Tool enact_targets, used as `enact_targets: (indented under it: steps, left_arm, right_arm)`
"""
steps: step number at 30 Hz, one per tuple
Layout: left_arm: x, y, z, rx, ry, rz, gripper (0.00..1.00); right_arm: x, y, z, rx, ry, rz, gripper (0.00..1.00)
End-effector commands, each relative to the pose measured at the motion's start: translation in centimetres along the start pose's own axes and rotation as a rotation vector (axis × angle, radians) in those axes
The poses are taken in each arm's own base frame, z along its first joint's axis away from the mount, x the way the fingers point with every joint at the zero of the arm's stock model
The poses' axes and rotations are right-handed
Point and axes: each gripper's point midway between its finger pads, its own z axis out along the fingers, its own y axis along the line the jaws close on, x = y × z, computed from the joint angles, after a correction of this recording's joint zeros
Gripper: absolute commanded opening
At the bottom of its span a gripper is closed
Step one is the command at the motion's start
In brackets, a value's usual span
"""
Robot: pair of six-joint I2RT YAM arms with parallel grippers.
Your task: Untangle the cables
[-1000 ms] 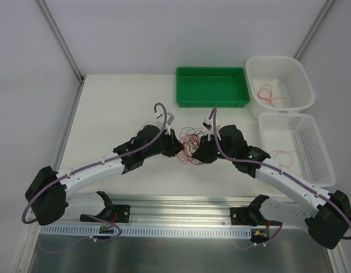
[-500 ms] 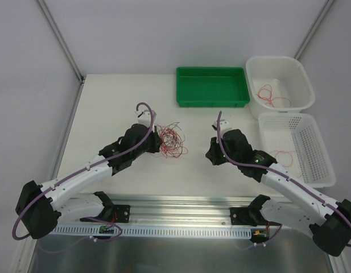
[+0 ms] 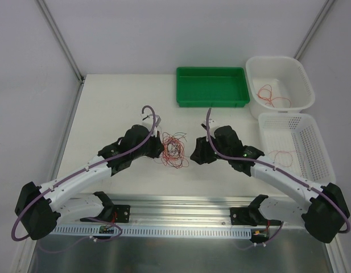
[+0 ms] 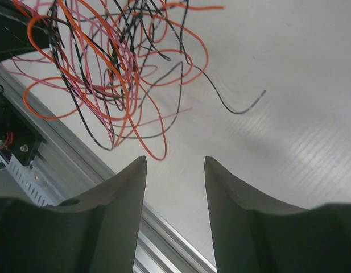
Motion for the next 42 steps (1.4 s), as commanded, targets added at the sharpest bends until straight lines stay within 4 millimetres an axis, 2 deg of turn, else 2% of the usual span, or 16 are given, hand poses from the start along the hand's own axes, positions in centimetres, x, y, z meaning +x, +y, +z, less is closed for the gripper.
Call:
enact_targets:
  steps: [1, 4, 6, 14, 20, 23, 24, 26, 27, 29, 33, 34, 35, 42]
  left_arm:
    - [-1.3, -1.7, -0.9, 0.083, -0.026, 0.022, 0.00]
    - [-1.5, -1.7, -1.0, 0.085, -0.032, 0.025, 0.00]
    - [-1.4, -1.7, -0.9, 0.083, -0.028, 0.027, 0.00]
    - [-1.3, -2.2, -0.9, 0.108, -0.018, 0.027, 0.00]
    - [-1.3, -2.1, -1.0, 0.104, -0.022, 0.033, 0.00]
    - [-1.3, -1.8, -0.9, 0.092, -0.026, 0.036, 0.00]
    - [-1.2, -1.7, -0.9, 0.089, -0.026, 0.036, 0.00]
    - [-1.1, -0.9, -0.7, 0.046, -0.031, 0.035, 0.00]
    - [-1.0, -0.6, -0.6, 0.036, -0.030, 0.036, 0.00]
    - [-0.7, 0.2, -0.5, -0.004, -0.031, 0.033, 0.00]
    - [-0.1, 2.0, -0.3, -0.097, -0.026, 0.018, 0.00]
    - [-0.1, 2.3, -0.3, -0.113, -0.025, 0.018, 0.00]
    - [0.2, 2.7, -0.2, -0.134, -0.019, 0.014, 0.00]
    - [2.5, 5.3, 0.0, -0.259, 0.039, -0.006, 0.00]
  right_arm:
    - [-4.1, 3.7, 0.2, -0.148, -0.117, -0.002, 0.49]
    - [-4.3, 4.4, 0.7, -0.178, -0.114, 0.007, 0.47]
    - [-5.1, 5.1, 0.7, -0.202, -0.143, 0.009, 0.47]
    - [-4.9, 5.6, 1.8, -0.218, -0.115, 0.010, 0.45]
    - [-4.5, 5.2, 2.8, -0.207, -0.102, 0.012, 0.35]
    - [-4.2, 5.1, 2.9, -0.207, -0.088, 0.012, 0.22]
    - [-4.4, 5.2, 2.6, -0.208, -0.095, 0.009, 0.12]
    - [-4.1, 4.9, 2.3, -0.191, -0.090, -0.002, 0.02]
    - [-4.5, 4.7, 1.8, -0.174, -0.110, -0.011, 0.01]
    - [-4.0, 4.0, 1.3, -0.139, -0.097, -0.030, 0.01]
    - [-4.2, 2.3, -0.5, -0.040, -0.121, -0.065, 0.01]
    - [-4.6, 2.1, -1.4, -0.022, -0.145, -0.074, 0.01]
    - [-4.1, 1.3, -1.8, 0.018, -0.124, -0.075, 0.01]
    - [-5.6, -3.2, -7.0, 0.288, -0.204, -0.115, 0.01]
